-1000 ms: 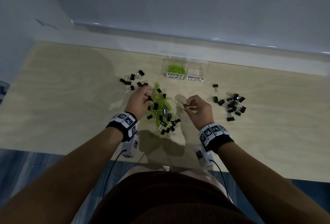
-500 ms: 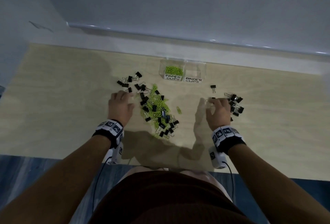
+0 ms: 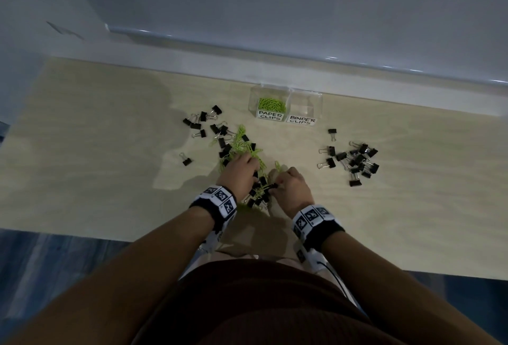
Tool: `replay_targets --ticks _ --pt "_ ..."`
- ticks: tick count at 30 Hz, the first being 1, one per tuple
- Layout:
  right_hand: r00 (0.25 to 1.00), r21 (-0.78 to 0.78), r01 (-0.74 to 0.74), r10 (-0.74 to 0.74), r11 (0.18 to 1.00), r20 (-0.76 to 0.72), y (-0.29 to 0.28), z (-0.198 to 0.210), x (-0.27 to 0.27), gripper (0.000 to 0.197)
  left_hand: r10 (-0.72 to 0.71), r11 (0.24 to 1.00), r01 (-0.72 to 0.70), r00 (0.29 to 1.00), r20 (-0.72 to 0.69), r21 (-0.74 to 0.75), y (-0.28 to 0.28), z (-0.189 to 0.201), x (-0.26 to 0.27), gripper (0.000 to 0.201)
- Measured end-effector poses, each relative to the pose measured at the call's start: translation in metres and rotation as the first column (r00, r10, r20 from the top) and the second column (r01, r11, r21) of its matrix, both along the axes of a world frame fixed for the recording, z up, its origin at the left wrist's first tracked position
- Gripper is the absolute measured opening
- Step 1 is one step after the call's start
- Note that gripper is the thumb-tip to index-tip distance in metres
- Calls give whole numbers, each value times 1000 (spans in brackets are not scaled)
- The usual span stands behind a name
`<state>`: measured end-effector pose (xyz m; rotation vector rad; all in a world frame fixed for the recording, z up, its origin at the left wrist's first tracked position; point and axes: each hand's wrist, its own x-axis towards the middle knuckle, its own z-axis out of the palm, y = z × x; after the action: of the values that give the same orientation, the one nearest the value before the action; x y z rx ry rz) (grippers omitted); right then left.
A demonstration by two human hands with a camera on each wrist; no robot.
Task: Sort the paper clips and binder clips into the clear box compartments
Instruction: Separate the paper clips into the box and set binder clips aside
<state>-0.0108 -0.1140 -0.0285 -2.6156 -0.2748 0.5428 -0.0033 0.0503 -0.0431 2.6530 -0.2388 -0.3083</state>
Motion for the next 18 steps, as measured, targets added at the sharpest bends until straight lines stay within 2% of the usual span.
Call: replay_targets --ticks 3,6,9,11,13,15,17,18 --pt "994 77 100 -97 992 -43 -2 -1 3 16 53 985 -58 998 -33 -163 3 8 -1 14" --pt "996 100 83 -80 992 -28 -8 1 5 13 237 919 -257 966 -100 -299 16 21 -1 15" --pt "989 137 134 -141 982 41 -26 3 13 14 439 819 -446 892 -108 -362 47 25 -2 15" --pt "967 127 216 -230 968 106 -44 2 21 15 524 785 -520 847 -87 -337 69 21 -5 15" --pt "943 78 295 -303 952 136 -62 1 28 17 546 800 -539 836 -53 -263 88 11 -6 15" --pt "938 -13 309 -303 951 168 -70 1 30 24 506 852 -501 863 -10 -150 99 3 -7 17" --pt "950 -48 239 -223 970 219 -63 1 26 27 406 914 -402 909 93 -55 98 3 -9 22" --pt "956 -27 173 -161 985 244 -55 1 23 25 363 932 -358 925 117 -61 93 5 -10 22"
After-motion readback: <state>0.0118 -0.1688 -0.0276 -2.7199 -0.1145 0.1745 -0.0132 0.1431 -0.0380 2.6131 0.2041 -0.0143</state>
